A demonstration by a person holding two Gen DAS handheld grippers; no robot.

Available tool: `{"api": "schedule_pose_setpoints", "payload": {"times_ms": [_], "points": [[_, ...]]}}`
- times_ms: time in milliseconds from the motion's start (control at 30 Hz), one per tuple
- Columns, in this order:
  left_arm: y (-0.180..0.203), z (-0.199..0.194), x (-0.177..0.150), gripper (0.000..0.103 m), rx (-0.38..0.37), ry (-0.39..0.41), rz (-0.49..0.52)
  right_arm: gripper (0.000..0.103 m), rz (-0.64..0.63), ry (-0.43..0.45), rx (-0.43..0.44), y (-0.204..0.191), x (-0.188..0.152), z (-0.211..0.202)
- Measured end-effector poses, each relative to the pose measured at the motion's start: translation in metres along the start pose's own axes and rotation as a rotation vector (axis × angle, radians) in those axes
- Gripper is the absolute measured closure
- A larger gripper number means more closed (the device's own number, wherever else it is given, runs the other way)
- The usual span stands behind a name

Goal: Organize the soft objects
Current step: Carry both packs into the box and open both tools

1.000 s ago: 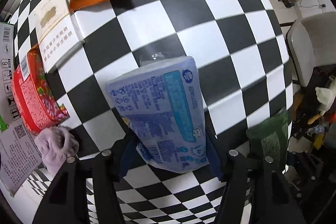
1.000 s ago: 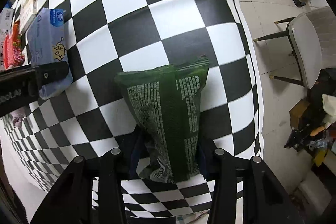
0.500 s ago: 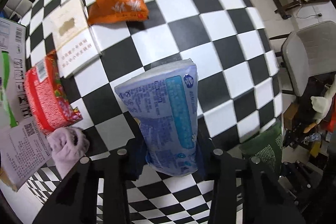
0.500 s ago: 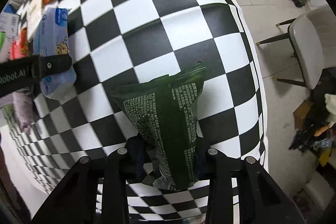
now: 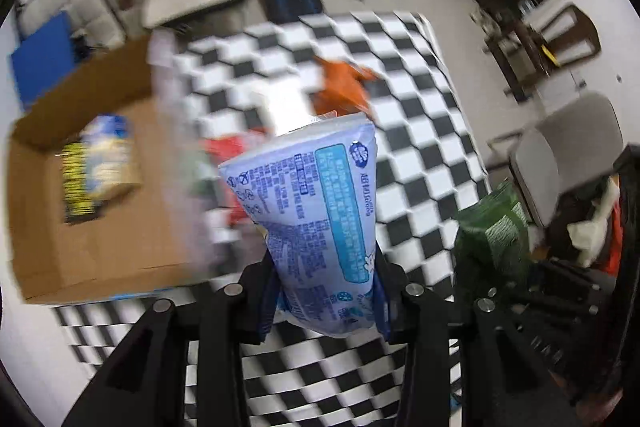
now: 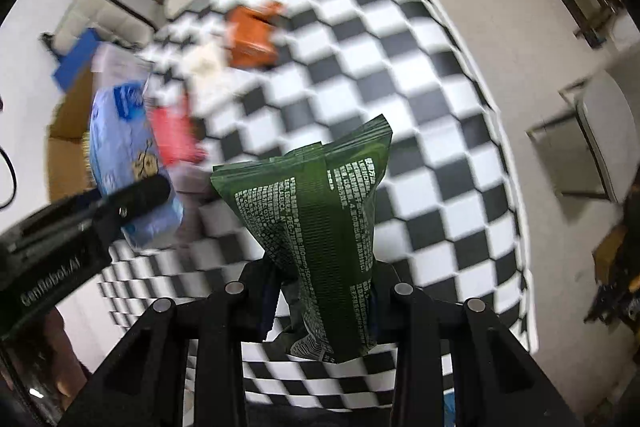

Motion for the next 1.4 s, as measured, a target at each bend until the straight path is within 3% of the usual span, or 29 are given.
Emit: {"api": "schedule_pose_setpoints", "payload": {"times_ms": [133, 300, 467, 567, 700, 967, 1200, 1233, 1267, 1300, 1333, 1400], "points": [[-0.046, -0.034, -0.005, 0.067, 0.066, 0.060, -0.057, 0.067, -0.069, 0.033, 0.076, -0.078, 0.016, -0.014], [-0.136, -0.060, -0.008, 0.067, 0.166, 0.090, -0.141, 0.067, -0.138, 0.034, 0.143, -0.180, 0.034, -0.007], [-0.215, -0.041, 0.002, 0.067, 0.210, 0.052, -0.238, 0.067, -0.214, 0.029, 0.080, -0.274, 0.057, 0.025], [-0.253, -0.022, 0.012, 0.067, 0.222, 0.013, -0.286, 0.067, -0.232, 0.026, 0.018, -0.305, 0.074, 0.051], [-0.291, 0.016, 0.026, 0.067, 0.219, -0.052, -0.327, 0.067, -0.236, 0.014, -0.059, -0.322, 0.097, 0.083], [-0.321, 0.069, 0.041, 0.067, 0.220, -0.159, -0.337, 0.066, -0.220, -0.029, -0.162, -0.333, 0.129, 0.135], [-0.335, 0.077, 0.053, 0.052, 0.214, -0.172, -0.372, 0.064, -0.201, -0.067, -0.189, -0.329, 0.148, 0.163], [-0.336, 0.076, 0.054, 0.050, 0.188, -0.162, -0.392, 0.058, -0.199, -0.072, -0.187, -0.329, 0.150, 0.164], [-0.338, 0.075, 0.056, 0.041, 0.173, -0.153, -0.400, 0.042, -0.195, -0.071, -0.184, -0.329, 0.150, 0.164], [-0.338, 0.071, 0.056, 0.026, 0.165, -0.137, -0.403, 0.033, -0.196, -0.064, -0.184, -0.329, 0.151, 0.164], [-0.338, 0.071, 0.058, 0.020, 0.168, -0.130, -0.399, 0.022, -0.200, -0.053, -0.179, -0.329, 0.152, 0.162], [-0.336, 0.065, 0.058, 0.011, 0.190, -0.111, -0.384, 0.021, -0.208, -0.047, -0.181, -0.330, 0.151, 0.159]]}}
Point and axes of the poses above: each gripper's, at about its wrist camera, not at the fingertips, and z roughly the way its jaws point, y to its right, x to its top, the point moved 3 cm from there along z, roughly the way its jaws point, and after that the axes turned 1 degree about -y, right-handed, at the moved point
